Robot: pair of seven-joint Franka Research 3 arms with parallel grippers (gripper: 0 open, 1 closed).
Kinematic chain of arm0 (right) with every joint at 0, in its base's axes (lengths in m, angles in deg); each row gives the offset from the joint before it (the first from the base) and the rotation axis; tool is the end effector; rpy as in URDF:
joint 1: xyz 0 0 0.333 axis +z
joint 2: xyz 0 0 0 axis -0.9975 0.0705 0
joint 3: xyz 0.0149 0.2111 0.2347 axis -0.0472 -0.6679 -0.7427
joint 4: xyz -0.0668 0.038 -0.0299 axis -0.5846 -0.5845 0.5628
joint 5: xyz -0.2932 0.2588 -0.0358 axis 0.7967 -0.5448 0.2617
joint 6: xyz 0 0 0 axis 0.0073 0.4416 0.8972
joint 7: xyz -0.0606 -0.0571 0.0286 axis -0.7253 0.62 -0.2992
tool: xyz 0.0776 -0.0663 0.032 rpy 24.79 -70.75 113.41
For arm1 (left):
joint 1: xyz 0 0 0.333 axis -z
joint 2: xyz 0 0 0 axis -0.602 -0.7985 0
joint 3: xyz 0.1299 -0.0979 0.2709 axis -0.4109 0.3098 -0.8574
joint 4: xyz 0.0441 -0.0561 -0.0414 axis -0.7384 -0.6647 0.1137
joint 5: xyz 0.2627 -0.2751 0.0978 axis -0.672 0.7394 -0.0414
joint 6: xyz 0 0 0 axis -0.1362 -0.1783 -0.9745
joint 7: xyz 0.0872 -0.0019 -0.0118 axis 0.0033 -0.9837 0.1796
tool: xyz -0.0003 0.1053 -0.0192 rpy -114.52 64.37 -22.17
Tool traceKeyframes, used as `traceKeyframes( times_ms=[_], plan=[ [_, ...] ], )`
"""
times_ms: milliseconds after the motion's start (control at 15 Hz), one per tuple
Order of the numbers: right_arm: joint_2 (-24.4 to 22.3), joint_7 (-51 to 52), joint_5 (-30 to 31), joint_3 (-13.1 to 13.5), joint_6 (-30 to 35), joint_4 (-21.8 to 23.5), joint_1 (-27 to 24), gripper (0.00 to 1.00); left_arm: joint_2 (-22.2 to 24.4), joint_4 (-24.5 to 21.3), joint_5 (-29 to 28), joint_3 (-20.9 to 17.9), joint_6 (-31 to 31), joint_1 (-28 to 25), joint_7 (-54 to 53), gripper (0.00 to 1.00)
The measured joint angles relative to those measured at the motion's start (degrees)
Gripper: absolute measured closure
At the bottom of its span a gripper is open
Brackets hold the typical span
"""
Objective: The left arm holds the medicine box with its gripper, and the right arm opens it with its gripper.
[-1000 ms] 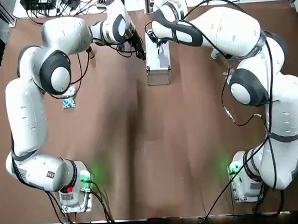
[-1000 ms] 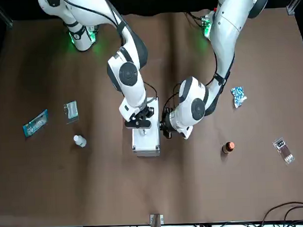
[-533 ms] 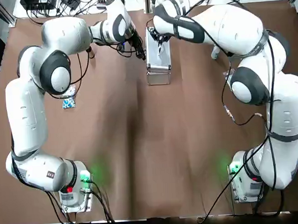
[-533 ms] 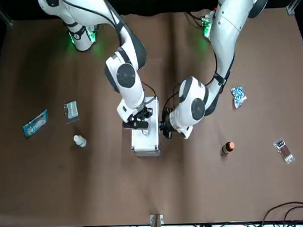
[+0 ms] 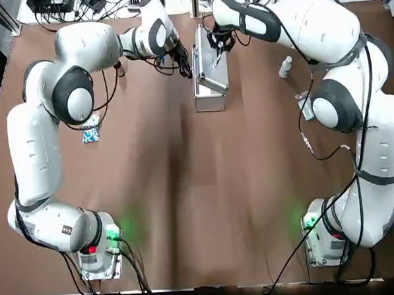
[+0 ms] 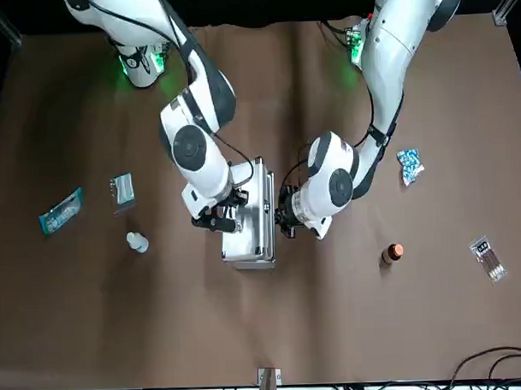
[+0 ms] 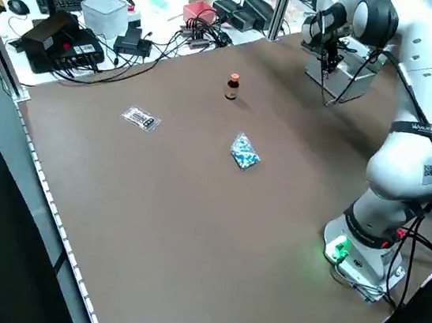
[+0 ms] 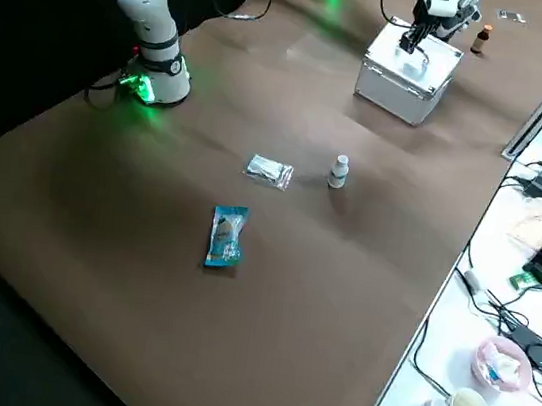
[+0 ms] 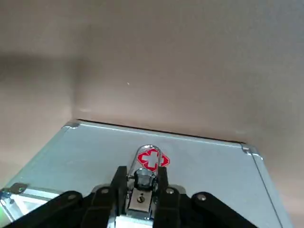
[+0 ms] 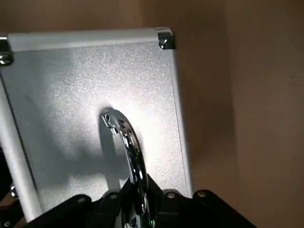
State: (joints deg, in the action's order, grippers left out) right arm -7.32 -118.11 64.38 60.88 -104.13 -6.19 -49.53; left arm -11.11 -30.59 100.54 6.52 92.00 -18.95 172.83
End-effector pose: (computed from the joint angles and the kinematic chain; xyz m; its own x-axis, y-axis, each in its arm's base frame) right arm 0.5954 0.4113 0.3794 0.9791 -0.1737 -0.1056 -0.1850 -0.9767 -0.1091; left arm 0.5941 -0.4068 0.2533 -0.0886 0.9077 -0.4101 0.9892 0.0318 -0.1432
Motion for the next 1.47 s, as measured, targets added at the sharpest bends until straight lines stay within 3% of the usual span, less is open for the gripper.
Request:
traceKeyframes(
  times_ms=[467,1133,1467],
  plan=[
    [0.33,3.15,-0.66,0.48,1.26,0.33,-4.68,0.92,0.00,-0.01,0.00,0.01,0.02,-0.02,0.22,0.70],
    [0.14,5.11,-2.40,0.38,3.24,0.36,-6.59,0.92,-0.01,-0.03,0.00,0.01,0.04,-0.02,0.23,0.70],
    [0.24,10.46,-5.66,0.42,4.14,1.40,-8.70,0.81,-0.01,-0.05,0.00,0.02,0.05,-0.02,0.24,0.70]
  ],
)
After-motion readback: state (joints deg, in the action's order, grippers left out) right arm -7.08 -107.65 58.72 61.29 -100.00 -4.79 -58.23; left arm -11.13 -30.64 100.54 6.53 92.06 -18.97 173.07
